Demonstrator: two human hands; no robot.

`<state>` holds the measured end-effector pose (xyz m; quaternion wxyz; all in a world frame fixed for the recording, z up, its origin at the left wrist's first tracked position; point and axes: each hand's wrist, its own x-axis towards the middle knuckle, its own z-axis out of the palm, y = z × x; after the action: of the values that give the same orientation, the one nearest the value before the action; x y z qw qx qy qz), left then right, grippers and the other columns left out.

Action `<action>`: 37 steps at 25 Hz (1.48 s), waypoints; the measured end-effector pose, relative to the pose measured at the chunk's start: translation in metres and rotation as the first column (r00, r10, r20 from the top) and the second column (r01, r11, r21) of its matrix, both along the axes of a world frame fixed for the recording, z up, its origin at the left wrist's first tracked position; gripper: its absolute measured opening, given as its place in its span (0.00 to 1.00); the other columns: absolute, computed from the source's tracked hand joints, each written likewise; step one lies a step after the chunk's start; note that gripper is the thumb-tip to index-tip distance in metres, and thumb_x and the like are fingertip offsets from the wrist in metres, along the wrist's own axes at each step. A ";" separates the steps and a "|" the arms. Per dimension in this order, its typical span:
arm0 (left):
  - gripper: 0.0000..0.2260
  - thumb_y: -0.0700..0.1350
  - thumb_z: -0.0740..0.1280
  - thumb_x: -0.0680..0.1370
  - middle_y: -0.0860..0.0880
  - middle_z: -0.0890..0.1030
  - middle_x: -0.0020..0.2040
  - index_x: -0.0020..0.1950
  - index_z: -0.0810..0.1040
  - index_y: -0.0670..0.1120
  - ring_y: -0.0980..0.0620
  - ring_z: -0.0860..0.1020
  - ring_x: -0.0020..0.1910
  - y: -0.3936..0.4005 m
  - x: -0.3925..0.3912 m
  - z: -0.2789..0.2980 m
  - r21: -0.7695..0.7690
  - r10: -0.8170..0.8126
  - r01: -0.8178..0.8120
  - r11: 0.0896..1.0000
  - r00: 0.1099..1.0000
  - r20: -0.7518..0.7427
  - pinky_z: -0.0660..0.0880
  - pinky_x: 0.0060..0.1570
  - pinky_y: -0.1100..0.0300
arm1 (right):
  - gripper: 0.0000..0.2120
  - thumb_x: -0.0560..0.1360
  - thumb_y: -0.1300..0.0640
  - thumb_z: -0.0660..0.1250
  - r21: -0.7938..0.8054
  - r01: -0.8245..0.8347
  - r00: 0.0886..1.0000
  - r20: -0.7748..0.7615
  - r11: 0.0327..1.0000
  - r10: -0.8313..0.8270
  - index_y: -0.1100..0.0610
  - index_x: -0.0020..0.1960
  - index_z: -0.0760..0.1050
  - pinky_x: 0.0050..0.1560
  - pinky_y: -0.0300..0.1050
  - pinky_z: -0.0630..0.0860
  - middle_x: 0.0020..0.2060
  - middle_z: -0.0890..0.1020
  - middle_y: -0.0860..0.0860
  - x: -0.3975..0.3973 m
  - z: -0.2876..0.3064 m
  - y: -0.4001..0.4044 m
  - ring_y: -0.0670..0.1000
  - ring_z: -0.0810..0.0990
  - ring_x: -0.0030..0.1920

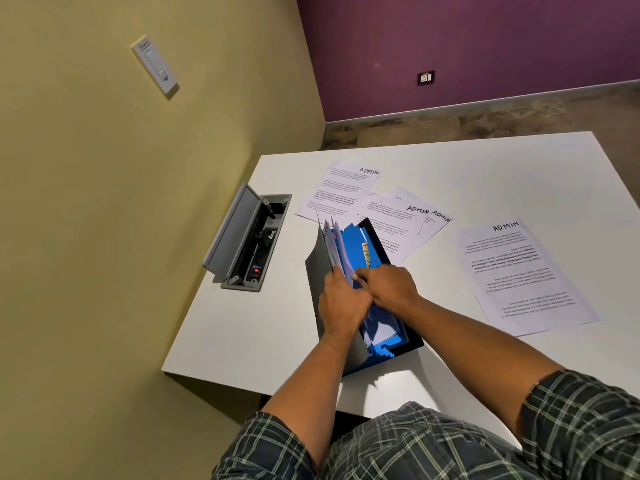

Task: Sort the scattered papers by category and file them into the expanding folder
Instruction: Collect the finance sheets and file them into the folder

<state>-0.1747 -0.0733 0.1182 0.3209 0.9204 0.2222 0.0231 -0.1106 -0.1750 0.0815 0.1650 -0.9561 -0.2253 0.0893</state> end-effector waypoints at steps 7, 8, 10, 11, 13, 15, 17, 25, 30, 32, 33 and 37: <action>0.28 0.55 0.72 0.71 0.47 0.74 0.55 0.66 0.68 0.48 0.49 0.79 0.52 -0.001 -0.006 0.000 -0.022 -0.056 0.055 0.998 0.997 -0.043 0.77 0.41 0.60 | 0.19 0.83 0.46 0.58 0.223 0.568 0.819 -0.253 0.792 -0.516 0.58 0.48 0.80 0.42 0.46 0.75 0.46 0.85 0.56 0.016 -0.006 -0.020 0.57 0.81 0.44; 0.28 0.55 0.72 0.71 0.47 0.74 0.56 0.67 0.68 0.48 0.49 0.79 0.52 -0.003 -0.007 0.001 -0.030 -0.061 0.059 0.998 0.997 -0.047 0.77 0.41 0.61 | 0.13 0.82 0.51 0.61 0.269 0.615 0.785 -0.295 0.741 -0.544 0.59 0.51 0.79 0.43 0.45 0.74 0.49 0.85 0.56 0.017 -0.008 -0.023 0.58 0.81 0.46; 0.29 0.55 0.73 0.71 0.48 0.74 0.56 0.68 0.67 0.49 0.48 0.79 0.53 -0.007 -0.009 0.001 -0.034 -0.075 0.073 0.997 0.996 -0.050 0.77 0.42 0.60 | 0.09 0.80 0.55 0.66 0.324 0.649 0.760 -0.327 0.688 -0.562 0.59 0.55 0.78 0.43 0.44 0.73 0.51 0.84 0.57 0.021 -0.013 -0.028 0.58 0.81 0.49; 0.30 0.55 0.73 0.71 0.48 0.74 0.57 0.68 0.67 0.49 0.48 0.79 0.54 -0.008 -0.010 0.001 -0.033 -0.085 0.084 0.996 0.995 -0.051 0.77 0.42 0.60 | 0.10 0.79 0.55 0.68 0.328 0.646 0.762 -0.323 0.689 -0.560 0.59 0.56 0.77 0.43 0.44 0.72 0.51 0.83 0.57 0.023 -0.015 -0.029 0.58 0.81 0.49; 0.30 0.54 0.73 0.72 0.48 0.74 0.58 0.69 0.66 0.49 0.47 0.79 0.55 -0.011 -0.011 0.002 -0.034 -0.102 0.100 0.994 0.993 -0.055 0.76 0.42 0.60 | 0.09 0.78 0.57 0.67 0.353 0.656 0.754 -0.330 0.667 -0.567 0.59 0.57 0.78 0.44 0.44 0.73 0.52 0.83 0.57 0.027 -0.016 -0.030 0.57 0.81 0.50; 0.30 0.55 0.73 0.72 0.48 0.74 0.58 0.69 0.66 0.49 0.47 0.79 0.55 -0.012 -0.012 0.003 -0.032 -0.106 0.104 0.994 0.993 -0.058 0.74 0.41 0.62 | 0.10 0.79 0.58 0.63 0.408 0.681 0.732 -0.354 0.608 -0.583 0.58 0.57 0.78 0.44 0.44 0.74 0.53 0.84 0.56 0.029 -0.015 -0.029 0.55 0.81 0.49; 0.30 0.55 0.73 0.72 0.48 0.74 0.58 0.69 0.66 0.49 0.47 0.79 0.55 -0.012 -0.012 0.003 -0.026 -0.105 0.104 0.994 0.993 -0.057 0.74 0.41 0.62 | 0.11 0.80 0.52 0.61 0.451 0.665 0.746 -0.373 0.595 -0.551 0.56 0.53 0.79 0.42 0.44 0.74 0.50 0.84 0.53 0.027 -0.012 -0.026 0.52 0.80 0.46; 0.31 0.56 0.73 0.71 0.48 0.74 0.58 0.69 0.66 0.50 0.48 0.79 0.55 -0.010 -0.011 -0.002 -0.022 -0.099 0.098 0.995 0.994 -0.053 0.76 0.41 0.61 | 0.16 0.78 0.59 0.68 0.456 0.548 0.836 -0.306 0.701 -0.455 0.54 0.64 0.72 0.45 0.44 0.74 0.54 0.81 0.54 0.020 -0.017 -0.034 0.53 0.80 0.49; 0.29 0.54 0.72 0.72 0.47 0.74 0.57 0.69 0.67 0.48 0.48 0.79 0.55 -0.009 -0.005 -0.001 -0.031 -0.064 0.063 0.998 0.997 -0.039 0.76 0.41 0.61 | 0.11 0.79 0.48 0.68 0.433 0.342 0.939 -0.128 0.834 -0.319 0.53 0.55 0.81 0.46 0.46 0.77 0.51 0.77 0.51 0.009 -0.027 -0.040 0.52 0.79 0.48; 0.29 0.54 0.72 0.72 0.47 0.74 0.57 0.69 0.67 0.48 0.48 0.79 0.54 -0.009 -0.002 -0.002 -0.027 -0.057 0.056 0.998 0.998 -0.040 0.77 0.42 0.60 | 0.17 0.77 0.42 0.69 0.351 0.356 0.934 -0.148 0.866 -0.324 0.55 0.53 0.83 0.45 0.46 0.76 0.49 0.80 0.51 0.008 -0.028 -0.038 0.51 0.79 0.47; 0.29 0.54 0.72 0.72 0.47 0.74 0.57 0.69 0.67 0.48 0.48 0.79 0.54 -0.009 -0.002 -0.002 -0.026 -0.056 0.055 0.998 0.998 -0.040 0.78 0.42 0.60 | 0.17 0.77 0.42 0.69 0.317 0.366 0.930 -0.151 0.875 -0.334 0.55 0.51 0.83 0.44 0.46 0.76 0.48 0.81 0.51 0.007 -0.028 -0.037 0.51 0.80 0.45; 0.30 0.54 0.72 0.72 0.46 0.74 0.59 0.70 0.66 0.47 0.47 0.79 0.56 -0.009 0.001 -0.001 -0.038 -0.034 0.032 0.999 0.998 -0.044 0.79 0.44 0.57 | 0.16 0.77 0.44 0.70 0.285 0.415 0.905 -0.221 0.864 -0.362 0.55 0.40 0.82 0.38 0.43 0.76 0.35 0.83 0.49 0.005 -0.027 -0.029 0.48 0.79 0.35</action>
<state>-0.1738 -0.0821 0.1167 0.3333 0.9181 0.2144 -0.0070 -0.1058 -0.2044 0.0542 0.3524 -0.9310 -0.0250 0.0923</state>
